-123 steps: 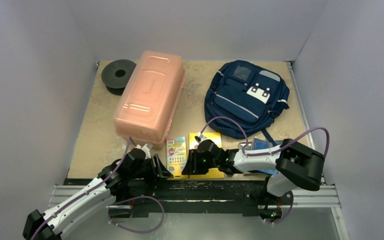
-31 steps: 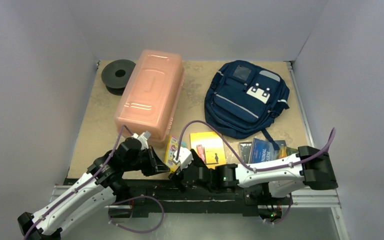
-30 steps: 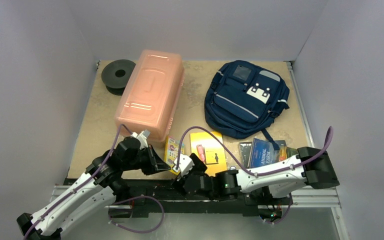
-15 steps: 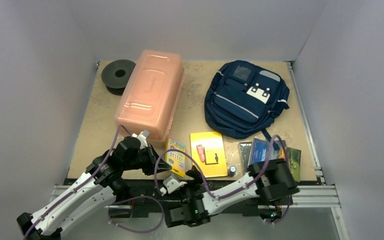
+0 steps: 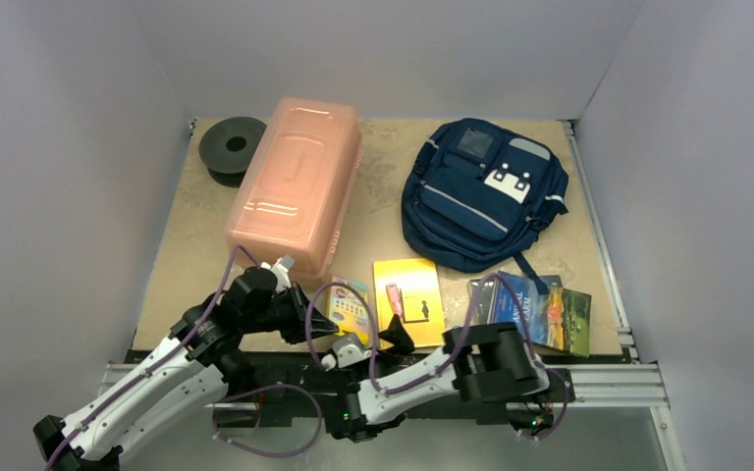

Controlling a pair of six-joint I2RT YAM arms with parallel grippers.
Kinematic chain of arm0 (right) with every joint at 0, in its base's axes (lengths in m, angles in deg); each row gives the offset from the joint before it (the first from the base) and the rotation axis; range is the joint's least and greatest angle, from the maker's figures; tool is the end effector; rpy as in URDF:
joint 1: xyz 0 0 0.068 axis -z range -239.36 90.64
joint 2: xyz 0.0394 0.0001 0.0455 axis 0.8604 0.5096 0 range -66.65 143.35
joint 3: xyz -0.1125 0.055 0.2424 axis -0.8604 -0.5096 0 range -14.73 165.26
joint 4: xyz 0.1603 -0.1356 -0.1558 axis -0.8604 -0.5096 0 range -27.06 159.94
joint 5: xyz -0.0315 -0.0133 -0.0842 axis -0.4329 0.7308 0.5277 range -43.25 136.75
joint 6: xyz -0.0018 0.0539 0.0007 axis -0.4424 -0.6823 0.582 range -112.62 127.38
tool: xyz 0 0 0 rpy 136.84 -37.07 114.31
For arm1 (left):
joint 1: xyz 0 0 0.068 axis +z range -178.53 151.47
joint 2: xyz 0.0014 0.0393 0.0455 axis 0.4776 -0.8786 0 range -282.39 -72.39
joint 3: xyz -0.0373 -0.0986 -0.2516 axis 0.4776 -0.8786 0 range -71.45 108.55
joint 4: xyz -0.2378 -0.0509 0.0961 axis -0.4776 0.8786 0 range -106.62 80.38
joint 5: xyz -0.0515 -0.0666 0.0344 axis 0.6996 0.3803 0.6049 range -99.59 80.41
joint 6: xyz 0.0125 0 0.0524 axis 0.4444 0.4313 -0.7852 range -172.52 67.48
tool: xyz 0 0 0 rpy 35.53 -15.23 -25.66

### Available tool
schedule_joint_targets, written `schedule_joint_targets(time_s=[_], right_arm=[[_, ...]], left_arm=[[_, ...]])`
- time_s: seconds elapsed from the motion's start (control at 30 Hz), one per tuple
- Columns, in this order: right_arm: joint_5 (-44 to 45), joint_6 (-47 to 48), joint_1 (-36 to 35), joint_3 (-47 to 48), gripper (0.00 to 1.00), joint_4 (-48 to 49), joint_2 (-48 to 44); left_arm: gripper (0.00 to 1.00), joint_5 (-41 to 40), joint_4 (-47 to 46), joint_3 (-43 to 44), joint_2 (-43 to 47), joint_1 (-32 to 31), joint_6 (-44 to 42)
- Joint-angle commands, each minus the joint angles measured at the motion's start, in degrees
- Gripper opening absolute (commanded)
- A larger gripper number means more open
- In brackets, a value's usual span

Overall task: Pack the student bag
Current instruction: Pick up the stationery from the center of the board.

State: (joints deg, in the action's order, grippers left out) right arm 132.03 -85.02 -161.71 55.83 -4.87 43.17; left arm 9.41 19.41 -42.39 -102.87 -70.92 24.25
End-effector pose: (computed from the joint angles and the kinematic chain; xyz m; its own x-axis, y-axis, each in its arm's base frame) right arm -0.0309 0.3063 0.1831 -0.0017 -0.3769 -0.9263 -0.1954 0.9085 -0.3693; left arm 0.0841 -0.0925 0.2360 -0.9092 -0.4162 0.0111 -0.2476 0.5191 -0.8181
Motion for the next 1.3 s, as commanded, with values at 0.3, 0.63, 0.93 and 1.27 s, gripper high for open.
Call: schedule_joint_targets(time_s=[0.3, 0.63, 0.93, 1.27], right_arm=[[-41.16, 52.6, 1.76, -29.57, 0.99, 81.34, -46.41], [-75.7, 52.47, 25.46, -30.09, 0.99, 88.3, -50.49], [-60.42, 88.16, 19.65, -31.67, 0.99, 84.8, -50.15], [-55.15, 99.17, 11.38, -37.5, 0.96, 98.56, -46.03]], left_arm=[[0.0, -2.63, -2.15, 0.12, -2.82, -0.07, -0.91], [0.0, -2.04, -2.98, -1.6, -0.81, -0.11, 0.12], [0.0, -0.2, -3.52, -0.03, -1.11, -0.07, 3.43], [0.0, 1.03, -2.0, 0.93, -0.43, -0.07, 10.09]])
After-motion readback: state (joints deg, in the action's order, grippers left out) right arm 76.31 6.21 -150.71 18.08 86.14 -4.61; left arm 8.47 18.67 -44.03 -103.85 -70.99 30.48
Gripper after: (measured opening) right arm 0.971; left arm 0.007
